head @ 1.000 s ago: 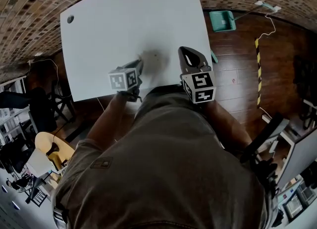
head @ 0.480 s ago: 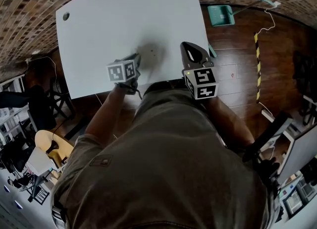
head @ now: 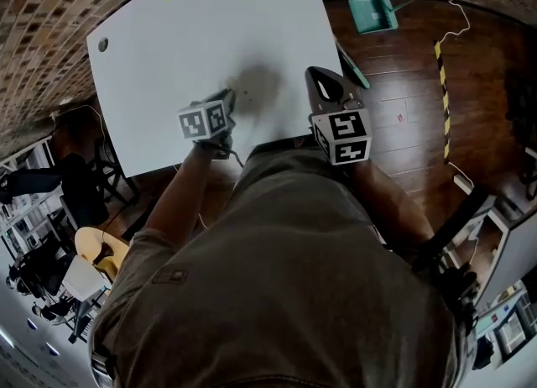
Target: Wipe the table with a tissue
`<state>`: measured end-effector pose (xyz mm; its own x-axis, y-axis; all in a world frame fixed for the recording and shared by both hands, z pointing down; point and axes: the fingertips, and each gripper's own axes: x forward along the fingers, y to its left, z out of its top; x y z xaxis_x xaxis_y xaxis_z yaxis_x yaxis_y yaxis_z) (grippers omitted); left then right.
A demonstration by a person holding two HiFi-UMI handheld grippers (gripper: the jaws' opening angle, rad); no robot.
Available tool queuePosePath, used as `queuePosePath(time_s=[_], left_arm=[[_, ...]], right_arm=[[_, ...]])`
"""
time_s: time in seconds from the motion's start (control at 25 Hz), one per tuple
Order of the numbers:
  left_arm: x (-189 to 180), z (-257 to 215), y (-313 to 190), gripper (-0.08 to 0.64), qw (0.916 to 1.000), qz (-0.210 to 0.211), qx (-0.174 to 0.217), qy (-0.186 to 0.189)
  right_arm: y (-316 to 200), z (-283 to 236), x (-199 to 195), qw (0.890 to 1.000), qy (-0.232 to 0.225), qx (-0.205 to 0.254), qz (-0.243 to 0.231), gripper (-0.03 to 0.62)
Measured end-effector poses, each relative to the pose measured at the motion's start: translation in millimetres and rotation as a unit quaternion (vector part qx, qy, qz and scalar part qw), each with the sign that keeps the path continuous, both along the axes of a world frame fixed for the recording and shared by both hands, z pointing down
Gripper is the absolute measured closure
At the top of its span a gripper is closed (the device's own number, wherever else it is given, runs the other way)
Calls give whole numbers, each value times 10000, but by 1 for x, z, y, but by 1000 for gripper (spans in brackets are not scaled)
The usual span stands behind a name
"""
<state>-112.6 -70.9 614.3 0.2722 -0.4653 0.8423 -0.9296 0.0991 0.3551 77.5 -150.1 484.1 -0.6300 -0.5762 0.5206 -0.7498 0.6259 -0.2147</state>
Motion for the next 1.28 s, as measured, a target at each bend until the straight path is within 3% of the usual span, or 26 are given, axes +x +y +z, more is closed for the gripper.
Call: queuePosePath(time_s=[0.44,0.92,1.28], left_arm=[[24,0,-47,529,9995,299,-17,-103],[-24,-1,-50,529,9991,-357,8,-232],[11,2,-35,529,9999,153,-7,-22]], right_arm=[[-24,1,34,9994,-38,-3,332,578],[-30,-7,21,9998,-74,103,157,578],[-20,-10,16,9998,-64,160,137,578]])
